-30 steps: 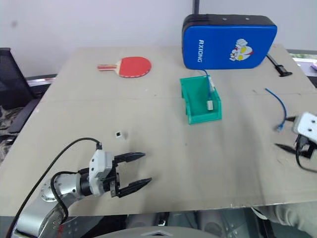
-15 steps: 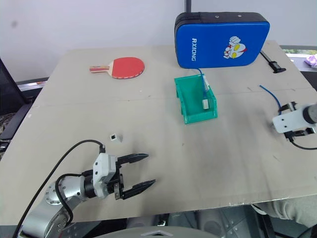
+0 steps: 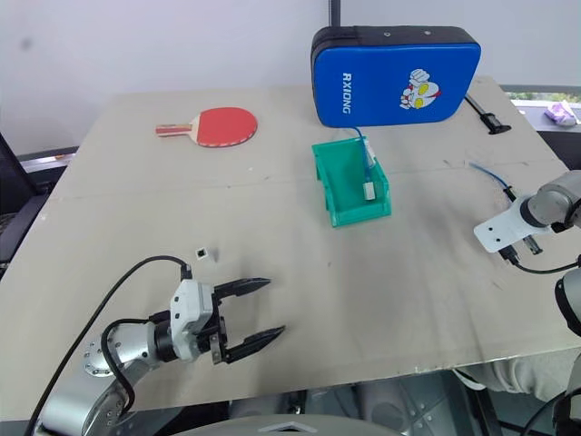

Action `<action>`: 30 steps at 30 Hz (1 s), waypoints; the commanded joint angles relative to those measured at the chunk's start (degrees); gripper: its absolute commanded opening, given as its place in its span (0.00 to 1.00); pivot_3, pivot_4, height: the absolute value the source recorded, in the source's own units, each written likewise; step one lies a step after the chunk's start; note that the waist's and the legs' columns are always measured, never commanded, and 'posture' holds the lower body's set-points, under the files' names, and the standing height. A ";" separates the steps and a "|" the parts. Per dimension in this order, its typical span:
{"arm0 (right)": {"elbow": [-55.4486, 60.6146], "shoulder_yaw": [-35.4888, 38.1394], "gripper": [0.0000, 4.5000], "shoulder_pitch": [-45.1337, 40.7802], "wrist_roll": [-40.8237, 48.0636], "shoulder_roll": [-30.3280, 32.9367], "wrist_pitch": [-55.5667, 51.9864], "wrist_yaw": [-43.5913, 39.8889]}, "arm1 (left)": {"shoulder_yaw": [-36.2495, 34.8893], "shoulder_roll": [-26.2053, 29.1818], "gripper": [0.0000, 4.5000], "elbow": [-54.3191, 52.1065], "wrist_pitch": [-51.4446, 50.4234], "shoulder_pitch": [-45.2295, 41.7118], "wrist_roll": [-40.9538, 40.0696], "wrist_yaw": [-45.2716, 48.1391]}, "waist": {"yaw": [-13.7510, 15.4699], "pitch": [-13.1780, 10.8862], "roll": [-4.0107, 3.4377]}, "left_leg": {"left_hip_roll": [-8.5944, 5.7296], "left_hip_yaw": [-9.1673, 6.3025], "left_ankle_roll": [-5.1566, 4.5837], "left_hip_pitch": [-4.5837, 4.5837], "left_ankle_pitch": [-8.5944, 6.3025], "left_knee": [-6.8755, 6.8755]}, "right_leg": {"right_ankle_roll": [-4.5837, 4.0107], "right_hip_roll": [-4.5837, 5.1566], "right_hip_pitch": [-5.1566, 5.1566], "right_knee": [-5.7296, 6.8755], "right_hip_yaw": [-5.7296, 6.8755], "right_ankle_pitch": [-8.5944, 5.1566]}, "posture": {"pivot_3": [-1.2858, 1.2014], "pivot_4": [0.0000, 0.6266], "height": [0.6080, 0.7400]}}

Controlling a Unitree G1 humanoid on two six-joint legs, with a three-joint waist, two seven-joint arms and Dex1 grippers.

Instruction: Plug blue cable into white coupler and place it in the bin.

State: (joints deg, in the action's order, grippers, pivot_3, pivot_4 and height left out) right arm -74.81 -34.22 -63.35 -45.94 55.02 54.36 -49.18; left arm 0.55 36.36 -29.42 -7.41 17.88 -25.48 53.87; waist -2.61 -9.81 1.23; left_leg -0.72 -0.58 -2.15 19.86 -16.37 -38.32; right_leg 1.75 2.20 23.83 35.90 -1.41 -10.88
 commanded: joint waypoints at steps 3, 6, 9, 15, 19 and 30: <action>16.41 13.26 0.00 9.17 30.98 -1.68 -5.95 -26.78 | 0.62 0.03 1.00 -0.33 0.05 -2.40 -0.19 0.31 | 0.18 -0.02 0.01 | 0.11 0.00 0.00 -0.02 0.00 0.00 | -0.01 -0.10 -0.02 0.00 -0.04 0.02 | 0.52 0.24 1.00; 41.79 17.18 0.00 21.06 44.11 0.07 -26.07 -33.45 | 0.77 -0.02 1.00 0.68 -0.09 -3.70 -0.33 0.60 | 0.61 -0.08 -0.11 | 0.21 -0.14 0.00 0.01 -0.01 0.00 | -0.01 0.15 -0.07 0.01 -0.08 0.04 | 0.52 0.24 1.00; 70.39 19.05 0.00 31.78 53.22 1.72 -54.40 -32.88 | 0.48 -0.15 1.00 1.83 -0.22 -4.60 -0.42 0.49 | 1.28 -0.16 -0.29 | 0.22 -0.41 0.00 0.12 -0.05 0.01 | 0.18 0.27 0.01 0.01 0.18 0.14 | 0.52 0.24 1.00; 92.37 13.44 0.00 35.49 51.75 -7.20 -85.16 -21.38 | 1.32 -0.73 1.00 3.68 -0.23 -6.96 0.97 -0.21 | 2.05 -0.13 -0.33 | 0.23 -0.86 0.03 0.78 -0.04 -0.06 | -0.04 0.24 0.53 0.01 0.65 0.03 | 0.52 0.24 1.00; 92.07 6.93 0.00 32.91 48.61 -16.50 -92.11 -15.69 | 1.37 -0.79 1.00 5.46 -0.64 -9.14 1.62 -0.63 | 2.13 -0.13 -0.33 | 0.19 -0.87 0.05 0.86 -0.03 -0.15 | -0.09 0.11 0.55 0.00 0.84 0.06 | 0.52 0.24 1.00; 92.69 12.97 0.79 35.29 54.42 -24.94 -93.17 -10.12 | 2.18 0.14 1.00 10.73 -2.62 -16.12 2.43 0.67 | 2.52 -0.12 -0.28 | 0.06 -1.00 0.06 1.13 -0.02 -0.12 | 0.07 0.05 0.68 -0.07 1.04 0.20 | 0.52 0.24 1.00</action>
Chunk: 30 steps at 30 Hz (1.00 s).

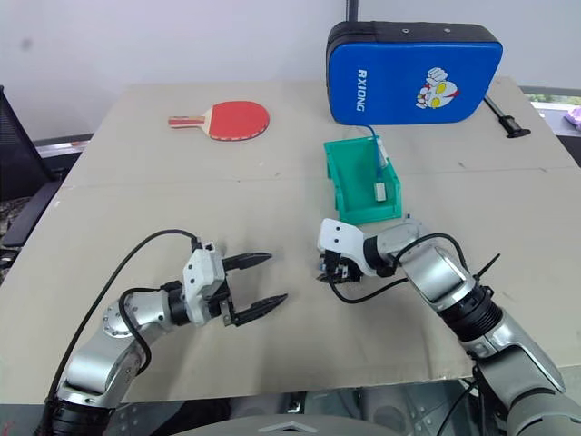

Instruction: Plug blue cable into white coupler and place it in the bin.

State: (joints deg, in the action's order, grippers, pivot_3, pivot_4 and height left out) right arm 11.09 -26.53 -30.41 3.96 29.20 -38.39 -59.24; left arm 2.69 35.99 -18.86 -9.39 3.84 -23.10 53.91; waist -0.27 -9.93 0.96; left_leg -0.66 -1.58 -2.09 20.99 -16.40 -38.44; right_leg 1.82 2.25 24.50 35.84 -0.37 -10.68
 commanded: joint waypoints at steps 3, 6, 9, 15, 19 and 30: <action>14.04 11.44 0.89 7.95 9.74 2.86 -0.92 0.03 | 1.58 0.62 1.00 1.37 -3.03 -5.79 0.47 1.36 | 0.18 -0.01 -0.01 | -0.10 0.00 0.00 0.25 0.00 -0.01 | 0.02 0.07 0.23 0.00 0.01 0.01 | 0.52 0.24 1.00; 19.04 16.81 0.89 12.45 13.11 3.07 -2.00 2.71 | 2.77 0.17 1.00 2.09 -4.19 -8.67 0.86 1.79 | 0.25 0.00 0.00 | -0.12 0.00 0.00 0.28 0.00 -0.02 | 0.04 0.10 0.23 -0.01 0.03 0.01 | 0.52 0.24 1.00; 24.78 21.71 0.89 20.59 13.71 5.33 -0.58 5.32 | 4.36 0.36 1.00 2.71 -4.06 -11.79 1.23 3.90 | 0.42 0.01 0.02 | -0.12 -0.04 0.00 0.28 0.00 -0.02 | 0.06 0.07 0.23 0.00 0.06 0.00 | 0.52 0.24 1.00; 30.12 26.48 0.89 28.24 15.38 4.24 -1.83 12.80 | 6.82 -0.66 1.00 5.55 -3.74 -16.48 2.70 5.58 | 0.00 0.00 0.03 | -0.07 -0.02 -0.01 0.21 0.01 -0.03 | 0.07 -0.06 0.21 0.04 -0.01 -0.01 | 0.52 0.24 1.00; 32.27 25.84 0.89 30.24 15.69 4.15 -2.36 15.82 | 9.99 -1.49 1.00 9.63 -1.38 -20.08 6.41 6.83 | -0.16 0.00 0.04 | -0.07 0.01 -0.01 0.19 0.01 -0.07 | 0.21 -0.13 0.21 0.06 -0.08 -0.09 | 0.52 0.24 1.00; 36.40 30.73 0.90 43.23 18.20 7.70 2.61 15.48 | 18.51 -7.69 0.83 27.72 10.15 -31.23 16.00 11.95 | 0.89 0.03 0.11 | -0.15 0.05 -0.02 0.31 0.01 -0.10 | 0.10 -0.14 0.21 -0.01 -0.16 -0.02 | 0.52 0.24 1.00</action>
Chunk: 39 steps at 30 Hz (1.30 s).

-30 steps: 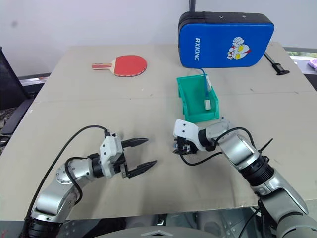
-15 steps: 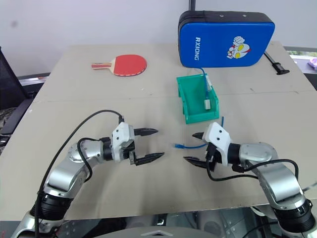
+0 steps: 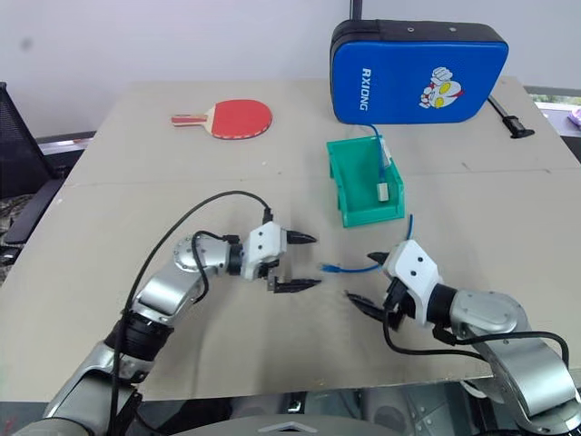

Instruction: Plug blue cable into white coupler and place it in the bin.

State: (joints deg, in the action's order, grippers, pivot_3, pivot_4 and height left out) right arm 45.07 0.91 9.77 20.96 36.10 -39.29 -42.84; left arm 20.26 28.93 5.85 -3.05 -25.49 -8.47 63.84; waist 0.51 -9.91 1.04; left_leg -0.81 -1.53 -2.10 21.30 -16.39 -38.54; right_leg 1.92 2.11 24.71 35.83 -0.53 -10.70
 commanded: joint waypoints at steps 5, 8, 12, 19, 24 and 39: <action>3.13 5.15 0.90 8.63 1.02 0.61 6.35 0.28 | 1.80 -0.90 0.25 7.81 8.10 -3.88 2.38 5.94 | -0.11 0.01 0.04 | 0.05 0.10 -0.01 -0.08 0.00 -0.01 | 0.13 -0.06 0.00 0.04 -0.09 -0.08 | 0.52 0.24 1.00; 3.52 5.62 0.90 10.73 0.93 0.08 7.24 1.41 | 1.70 -1.03 0.02 8.65 8.73 -4.35 2.26 7.36 | 0.12 0.02 0.05 | 0.09 0.06 -0.01 -0.10 0.00 -0.05 | 0.20 -0.09 -0.01 0.08 -0.06 -0.12 | 0.52 0.24 1.00; 4.04 5.49 0.90 12.01 3.53 -2.62 5.24 4.37 | -0.47 -1.85 0.02 5.45 3.97 -3.93 -2.85 9.33 | 0.10 0.02 0.05 | 0.11 0.07 -0.01 -0.11 0.00 -0.11 | 0.21 -0.11 -0.04 0.10 -0.08 -0.12 | 0.52 0.24 1.00; 3.78 8.57 0.81 11.48 28.46 -13.90 -4.73 13.56 | -8.46 -1.08 0.00 -9.87 -27.37 -3.29 -24.46 8.35 | -0.08 0.03 0.02 | 0.21 -0.07 -0.02 0.01 0.00 -0.20 | 0.15 -0.07 -0.03 0.10 0.01 -0.09 | 0.52 0.24 1.00; 3.59 6.64 0.51 5.35 36.60 -18.65 -5.35 21.53 | -10.98 -1.51 0.00 -13.81 -35.74 -2.89 -30.03 5.66 | -0.45 0.03 0.03 | 0.19 -0.01 -0.02 -0.05 0.00 -0.23 | 0.20 -0.10 -0.05 0.11 -0.02 -0.13 | 0.52 0.24 1.00; -0.33 1.80 0.11 -3.19 45.72 -19.41 -4.21 28.74 | -13.52 -1.91 0.00 -19.18 -44.25 -2.19 -37.04 0.89 | -1.09 0.03 0.02 | 0.15 0.00 -0.01 -0.04 0.00 -0.23 | 0.07 -0.11 -0.05 0.12 -0.09 -0.05 | 0.52 0.24 1.00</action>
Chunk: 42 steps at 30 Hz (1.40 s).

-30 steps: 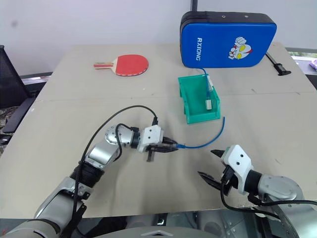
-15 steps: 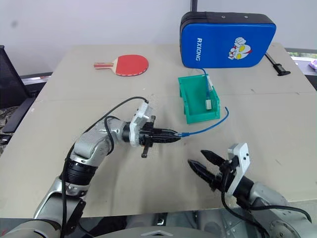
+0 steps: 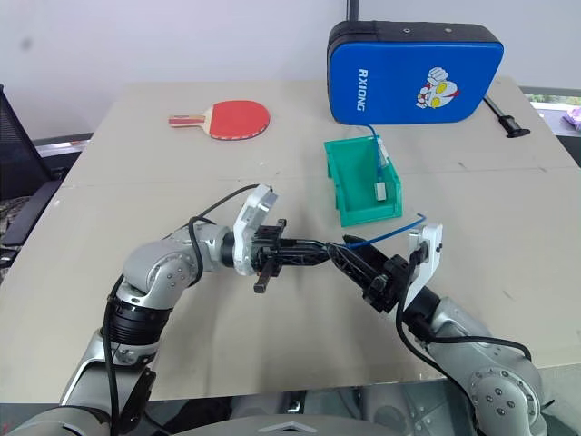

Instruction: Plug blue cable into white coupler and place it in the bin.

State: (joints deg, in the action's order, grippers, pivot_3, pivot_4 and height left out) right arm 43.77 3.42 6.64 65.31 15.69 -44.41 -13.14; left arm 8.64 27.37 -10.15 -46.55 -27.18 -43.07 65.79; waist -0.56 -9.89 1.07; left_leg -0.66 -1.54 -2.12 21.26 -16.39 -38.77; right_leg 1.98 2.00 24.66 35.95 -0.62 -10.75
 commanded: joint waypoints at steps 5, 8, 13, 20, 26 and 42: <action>0.63 -0.96 0.01 0.65 1.91 2.48 2.46 -1.81 | -2.53 -0.33 0.00 -4.04 -2.08 0.14 -3.74 -2.19 | -0.07 0.00 0.00 | 0.00 0.00 0.00 -0.01 0.00 0.00 | 0.06 -0.01 0.00 0.00 -0.01 -0.03 | 0.52 0.24 1.00; 0.25 -0.76 0.00 0.67 2.50 2.71 3.48 -2.15 | -2.78 1.13 0.22 -4.96 -2.01 1.74 -3.47 -2.07 | -0.10 0.00 0.00 | 0.00 0.01 0.00 -0.01 0.00 0.00 | 0.06 -0.01 0.00 0.00 -0.02 -0.03 | 0.52 0.24 1.00; -1.45 -0.29 0.00 0.37 2.05 2.98 4.72 -3.09 | -8.58 4.78 0.44 -6.47 9.05 9.94 5.71 -7.72 | -0.52 0.00 0.00 | 0.01 0.03 0.00 -0.03 0.00 0.00 | 0.06 -0.01 0.01 0.01 -0.08 -0.04 | 0.52 0.24 1.00; -6.74 -0.77 0.00 -2.28 0.33 3.53 5.79 -6.05 | -22.30 12.37 0.44 -1.73 27.10 20.72 15.93 -9.51 | 0.25 0.02 0.06 | 0.07 0.02 0.01 -0.15 0.01 0.22 | -0.15 0.00 0.02 0.00 -0.22 -0.16 | 0.52 0.24 1.00; -9.52 -1.14 0.00 -4.38 -0.99 4.43 5.49 -8.35 | -24.69 17.61 0.44 5.47 30.44 24.21 16.69 -4.89 | 0.39 0.01 0.08 | 0.09 0.33 0.00 -0.24 0.00 0.33 | -0.16 0.03 0.06 -0.06 -0.23 -0.17 | 0.52 0.24 1.00; -6.82 0.01 0.00 -2.41 -1.90 5.41 5.75 -7.29 | -13.99 17.97 0.39 20.82 38.86 15.60 24.91 1.76 | -0.07 0.02 0.11 | 0.12 0.34 0.00 -0.23 0.00 0.34 | -0.07 0.05 0.08 -0.06 -0.21 0.05 | 0.52 0.24 1.00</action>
State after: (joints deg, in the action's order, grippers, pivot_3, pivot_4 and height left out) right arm 34.08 2.38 3.98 63.07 20.88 -39.63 -20.59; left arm -5.42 45.23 10.19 -9.55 -10.87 -19.03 67.08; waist -0.63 -9.87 1.17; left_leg -0.54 -1.19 -2.11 21.04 -16.40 -38.43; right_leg 1.91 2.05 24.74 35.89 -0.84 -10.70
